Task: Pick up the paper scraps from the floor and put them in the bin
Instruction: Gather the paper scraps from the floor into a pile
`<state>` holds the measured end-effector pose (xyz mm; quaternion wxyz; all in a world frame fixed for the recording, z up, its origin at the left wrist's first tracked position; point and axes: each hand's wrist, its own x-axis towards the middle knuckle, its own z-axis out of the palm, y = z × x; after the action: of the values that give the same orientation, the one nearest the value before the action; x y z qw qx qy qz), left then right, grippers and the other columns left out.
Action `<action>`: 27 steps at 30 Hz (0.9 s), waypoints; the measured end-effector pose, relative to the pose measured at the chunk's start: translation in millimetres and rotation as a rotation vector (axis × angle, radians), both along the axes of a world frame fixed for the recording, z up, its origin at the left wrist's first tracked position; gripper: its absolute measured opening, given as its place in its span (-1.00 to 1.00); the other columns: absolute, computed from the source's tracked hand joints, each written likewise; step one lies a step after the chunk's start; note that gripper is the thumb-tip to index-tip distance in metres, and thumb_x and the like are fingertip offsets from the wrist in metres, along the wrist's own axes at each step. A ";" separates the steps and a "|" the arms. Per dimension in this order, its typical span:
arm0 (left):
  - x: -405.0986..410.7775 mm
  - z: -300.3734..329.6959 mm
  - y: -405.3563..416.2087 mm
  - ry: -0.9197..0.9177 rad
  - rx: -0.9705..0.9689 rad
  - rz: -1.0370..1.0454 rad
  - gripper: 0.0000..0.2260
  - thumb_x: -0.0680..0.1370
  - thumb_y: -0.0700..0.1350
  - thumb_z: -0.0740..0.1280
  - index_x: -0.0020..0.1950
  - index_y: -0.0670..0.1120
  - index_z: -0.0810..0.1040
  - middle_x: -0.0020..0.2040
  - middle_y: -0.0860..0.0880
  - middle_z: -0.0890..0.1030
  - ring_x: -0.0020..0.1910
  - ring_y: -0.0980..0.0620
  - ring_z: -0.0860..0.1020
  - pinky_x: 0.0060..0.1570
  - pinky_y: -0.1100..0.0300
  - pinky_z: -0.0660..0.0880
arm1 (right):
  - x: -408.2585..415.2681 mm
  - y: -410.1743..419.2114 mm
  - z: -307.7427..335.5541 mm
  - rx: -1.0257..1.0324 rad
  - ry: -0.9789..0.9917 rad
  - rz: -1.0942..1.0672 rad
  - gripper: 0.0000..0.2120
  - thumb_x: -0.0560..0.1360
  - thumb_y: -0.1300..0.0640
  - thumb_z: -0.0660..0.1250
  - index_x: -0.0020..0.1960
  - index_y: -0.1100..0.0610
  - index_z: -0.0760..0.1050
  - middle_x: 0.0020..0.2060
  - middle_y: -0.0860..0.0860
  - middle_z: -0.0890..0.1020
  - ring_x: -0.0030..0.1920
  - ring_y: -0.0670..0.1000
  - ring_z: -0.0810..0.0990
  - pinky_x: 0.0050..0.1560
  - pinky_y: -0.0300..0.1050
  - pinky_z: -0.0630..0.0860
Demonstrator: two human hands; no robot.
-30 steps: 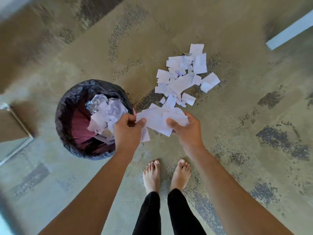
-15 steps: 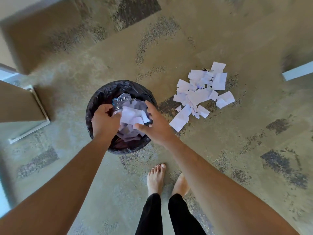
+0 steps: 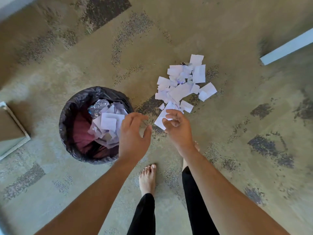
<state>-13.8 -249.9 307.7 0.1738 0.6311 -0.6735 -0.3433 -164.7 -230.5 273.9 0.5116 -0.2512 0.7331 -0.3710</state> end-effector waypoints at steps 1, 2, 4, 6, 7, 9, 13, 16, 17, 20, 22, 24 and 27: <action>-12.7 -5.3 -0.8 0.006 0.032 -0.031 -0.76 0.51 -0.15 0.39 0.16 -0.13 0.54 0.16 -0.05 0.46 0.17 0.02 0.43 0.17 0.27 0.31 | -12.5 2.8 -5.7 0.010 0.003 -0.020 -0.75 0.49 0.21 0.41 0.07 -0.08 0.52 0.00 0.03 0.61 -0.06 0.07 0.62 -0.01 0.18 0.61; -24.7 -11.8 -3.1 0.007 0.068 -0.048 -0.72 0.50 -0.14 0.40 0.19 -0.13 0.53 0.18 -0.05 0.45 0.20 0.01 0.42 0.19 0.29 0.30 | -25.7 4.8 -11.8 0.025 0.003 -0.036 -0.72 0.48 0.23 0.43 0.07 -0.09 0.51 0.02 0.07 0.61 -0.03 0.11 0.63 -0.01 0.14 0.60; -46.8 -27.0 -10.6 -0.007 0.131 -0.063 -0.62 0.48 -0.10 0.44 0.27 -0.12 0.49 0.25 -0.07 0.41 0.27 -0.01 0.38 0.26 0.20 0.33 | -52.9 7.4 -22.5 0.068 0.003 -0.060 -0.69 0.47 0.24 0.44 0.13 -0.04 0.49 0.05 0.06 0.60 0.00 0.12 0.63 -0.02 0.10 0.60; -67.1 -43.4 -21.4 -0.029 0.215 -0.060 -0.51 0.47 -0.04 0.46 0.36 -0.08 0.42 0.32 -0.08 0.35 0.34 -0.03 0.33 0.29 0.18 0.31 | -81.5 8.9 -33.6 0.108 0.036 -0.066 -0.65 0.48 0.19 0.44 0.22 0.03 0.46 0.07 -0.03 0.56 -0.04 -0.03 0.61 0.01 0.11 0.62; -76.6 -51.5 -27.1 -0.033 0.259 -0.047 -0.47 0.46 -0.01 0.47 0.38 -0.05 0.39 0.35 -0.07 0.32 0.36 -0.02 0.30 0.27 0.20 0.28 | -95.7 8.8 -40.1 0.127 0.059 -0.063 -0.63 0.48 0.16 0.45 0.24 0.03 0.45 0.10 -0.04 0.54 -0.04 -0.08 0.59 0.03 0.11 0.61; -95.0 -68.4 -39.0 -0.036 0.316 -0.001 -0.40 0.43 0.03 0.49 0.41 0.01 0.35 0.38 -0.06 0.25 0.37 -0.04 0.29 0.26 0.17 0.31 | -124.2 6.4 -53.9 0.158 0.110 -0.036 -0.60 0.47 0.11 0.45 0.26 0.00 0.43 0.19 0.01 0.50 0.00 -0.08 0.59 0.06 0.04 0.60; -127.1 -110.3 -64.5 -0.051 0.445 0.082 -0.25 0.39 0.07 0.53 0.48 0.05 0.24 0.48 -0.09 0.11 0.42 -0.10 0.26 0.25 0.09 0.33 | -173.5 -9.1 -91.2 0.214 0.195 0.050 -0.49 0.43 0.03 0.49 0.32 -0.04 0.40 0.25 0.02 0.41 0.07 0.00 0.58 0.07 -0.06 0.56; -142.9 -153.1 -82.7 -0.084 0.460 0.084 -0.14 0.35 0.15 0.54 0.52 0.10 0.14 0.53 -0.10 0.06 0.45 -0.11 0.23 0.27 0.04 0.34 | -205.9 -28.1 -122.1 0.233 0.298 0.125 -0.42 0.42 -0.01 0.50 0.37 -0.03 0.36 0.22 0.00 0.34 0.19 0.09 0.51 0.18 0.00 0.52; -146.3 -170.2 -89.0 -0.109 0.464 0.078 -0.10 0.32 0.19 0.54 0.53 0.13 0.12 0.53 -0.12 0.06 0.46 -0.15 0.22 0.28 0.00 0.35 | -217.6 -34.5 -133.7 0.252 0.347 0.147 -0.39 0.41 -0.02 0.50 0.39 -0.01 0.34 0.27 0.04 0.33 0.24 0.12 0.47 0.24 0.01 0.49; -152.9 -219.6 -112.8 -0.154 0.518 0.070 0.05 0.19 0.36 0.52 0.53 0.23 0.00 0.57 -0.13 0.03 0.49 -0.21 0.18 0.30 -0.10 0.37 | -253.9 -52.5 -170.3 0.326 0.481 0.124 -0.22 0.37 -0.11 0.51 0.47 -0.02 0.23 0.45 0.10 0.21 0.41 0.16 0.33 0.33 0.02 0.40; -155.4 -251.3 -129.3 -0.187 0.526 0.079 0.17 0.03 0.53 0.42 0.50 0.30 -0.08 0.58 -0.10 0.03 0.49 -0.24 0.19 0.27 -0.15 0.41 | -273.6 -65.1 -197.0 0.364 0.492 0.065 -0.13 0.34 -0.15 0.52 0.51 -0.05 0.16 0.50 0.08 0.13 0.44 0.17 0.29 0.33 0.02 0.39; -159.8 -275.2 -139.2 -0.249 0.535 0.071 0.17 0.07 0.51 0.43 0.51 0.30 -0.13 0.59 -0.11 -0.06 0.50 -0.28 0.14 0.25 -0.19 0.41 | -285.5 -77.2 -223.3 0.392 0.495 0.065 -0.06 0.30 -0.20 0.53 0.53 -0.10 0.11 0.52 0.08 0.07 0.46 0.20 0.25 0.34 0.08 0.40; -171.7 -296.3 -141.3 -0.362 0.501 0.024 0.06 0.23 0.44 0.43 0.53 0.29 -0.14 0.58 -0.08 -0.21 0.53 -0.27 0.04 0.27 -0.28 0.35 | -289.7 -98.3 -258.1 0.422 0.514 0.153 0.01 0.24 -0.28 0.53 0.53 -0.15 0.07 0.52 0.10 0.06 0.49 0.22 0.18 0.37 0.17 0.37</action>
<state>-185.5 -391.2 11.3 -0.1062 0.7132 -0.5803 -0.3785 -454.4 -328.8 15.8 0.3771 -0.2794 0.8778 -0.0965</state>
